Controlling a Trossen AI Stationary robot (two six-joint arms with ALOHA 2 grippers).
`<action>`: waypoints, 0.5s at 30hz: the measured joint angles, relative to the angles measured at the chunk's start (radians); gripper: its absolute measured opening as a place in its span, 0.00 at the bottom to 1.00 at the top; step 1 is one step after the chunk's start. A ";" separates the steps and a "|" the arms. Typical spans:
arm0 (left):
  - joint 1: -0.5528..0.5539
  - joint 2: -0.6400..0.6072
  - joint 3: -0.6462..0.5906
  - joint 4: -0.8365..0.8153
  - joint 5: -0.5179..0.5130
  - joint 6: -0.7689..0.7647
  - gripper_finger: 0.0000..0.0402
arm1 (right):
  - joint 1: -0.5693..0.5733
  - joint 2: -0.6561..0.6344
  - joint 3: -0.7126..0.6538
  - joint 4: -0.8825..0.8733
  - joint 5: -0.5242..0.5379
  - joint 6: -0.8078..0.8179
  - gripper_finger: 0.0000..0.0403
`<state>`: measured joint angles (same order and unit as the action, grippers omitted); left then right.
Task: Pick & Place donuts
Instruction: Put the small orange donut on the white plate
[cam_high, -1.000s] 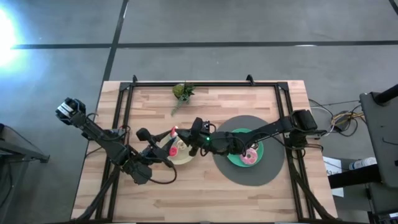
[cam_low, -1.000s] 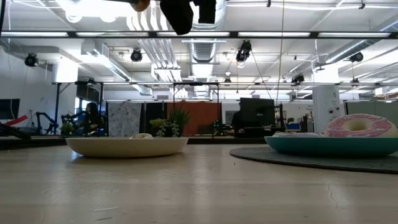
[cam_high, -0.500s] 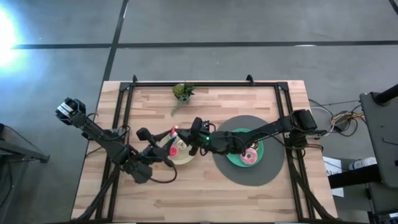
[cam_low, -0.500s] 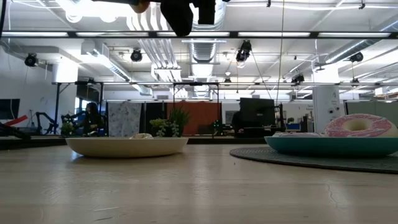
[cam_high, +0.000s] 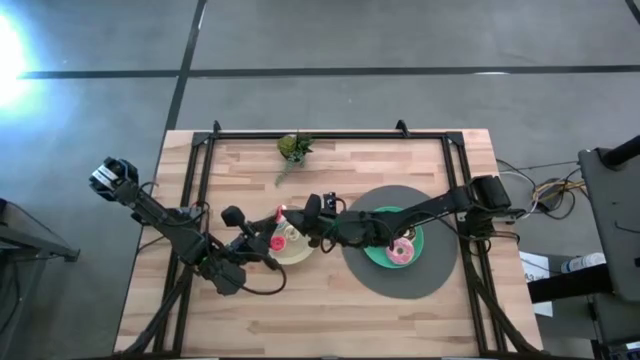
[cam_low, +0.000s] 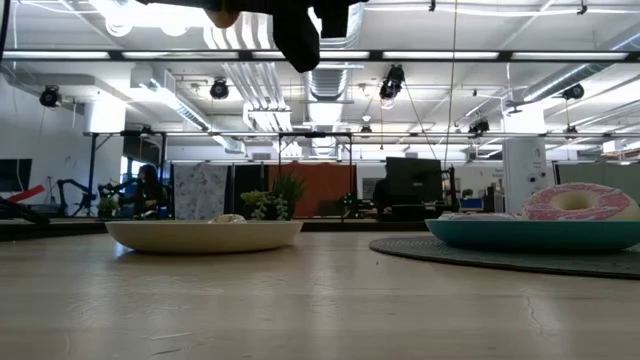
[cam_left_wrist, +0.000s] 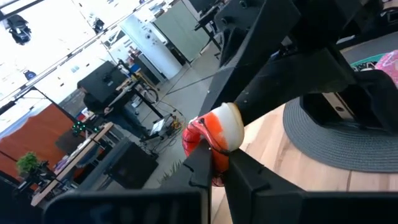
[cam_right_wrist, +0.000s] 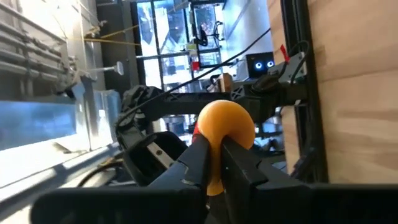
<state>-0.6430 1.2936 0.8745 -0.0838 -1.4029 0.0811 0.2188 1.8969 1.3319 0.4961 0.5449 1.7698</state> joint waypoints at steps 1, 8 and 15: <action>0.000 0.000 0.000 -0.002 0.002 0.000 0.01 | 0.000 -0.002 0.000 -0.005 -0.003 -0.012 0.08; 0.000 0.000 -0.006 0.004 0.003 -0.006 0.01 | 0.000 -0.002 -0.003 -0.012 -0.013 -0.061 0.29; 0.000 0.000 -0.013 -0.031 0.013 -0.056 0.01 | -0.001 -0.019 -0.012 -0.109 -0.083 -0.153 0.47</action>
<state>-0.6434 1.2934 0.8619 -0.1149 -1.3900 0.0247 0.2180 1.8778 1.3200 0.3876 0.4624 1.6171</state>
